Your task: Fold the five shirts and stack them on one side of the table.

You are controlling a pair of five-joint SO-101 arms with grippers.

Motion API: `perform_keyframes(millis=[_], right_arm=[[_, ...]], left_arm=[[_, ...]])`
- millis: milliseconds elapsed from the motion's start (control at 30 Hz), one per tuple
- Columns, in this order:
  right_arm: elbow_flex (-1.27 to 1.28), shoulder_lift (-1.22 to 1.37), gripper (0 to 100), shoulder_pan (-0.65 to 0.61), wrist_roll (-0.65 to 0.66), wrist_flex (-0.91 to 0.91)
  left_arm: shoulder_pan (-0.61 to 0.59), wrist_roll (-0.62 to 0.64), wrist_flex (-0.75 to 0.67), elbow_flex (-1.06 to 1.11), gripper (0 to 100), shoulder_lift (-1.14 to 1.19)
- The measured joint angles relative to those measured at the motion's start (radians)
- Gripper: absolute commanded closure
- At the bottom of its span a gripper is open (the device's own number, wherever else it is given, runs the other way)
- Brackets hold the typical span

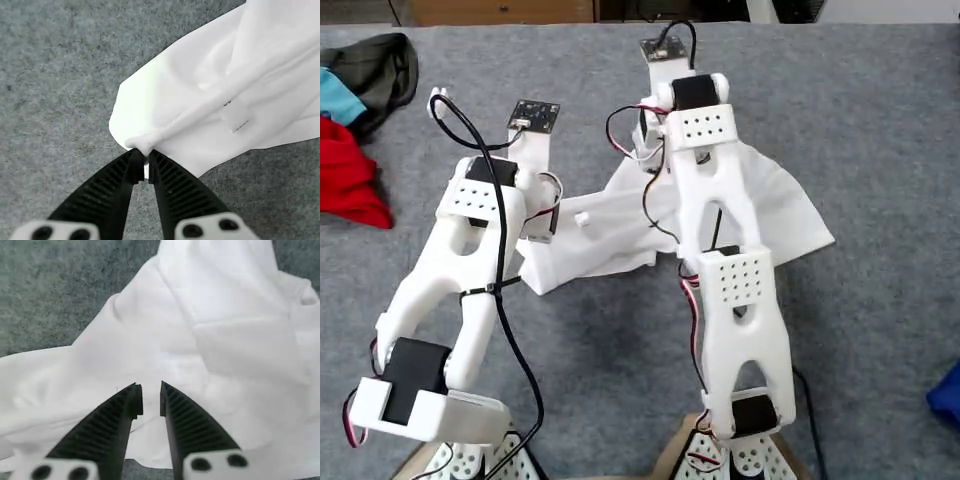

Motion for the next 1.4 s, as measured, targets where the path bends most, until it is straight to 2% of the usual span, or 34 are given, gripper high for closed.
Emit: perform_keyframes(millis=[267, 500, 800, 1067, 1400], right_arm=[[0.02, 0.0, 91.8, 0.002, -0.006, -0.014], [0.02, 0.04, 91.8, 0.091, -0.003, -0.114], [-0.008, 0.051, 91.7, 0.103, 0.043, -0.137], [-0.038, 0.129, 77.5, 0.106, 0.063, -0.149], [-0.038, 0.137, 77.0, 0.104, 0.063, -0.166]], left_arm=[[0.0, 0.0, 0.0, 0.0, 98, 0.0], [0.0, 0.0, 0.003, 0.0, 98, 0.0], [0.0, 0.0, 0.006, 0.0, 98, 0.0], [0.0, 0.0, 0.006, 0.0, 98, 0.0], [0.0, 0.0, 0.006, 0.0, 98, 0.0]])
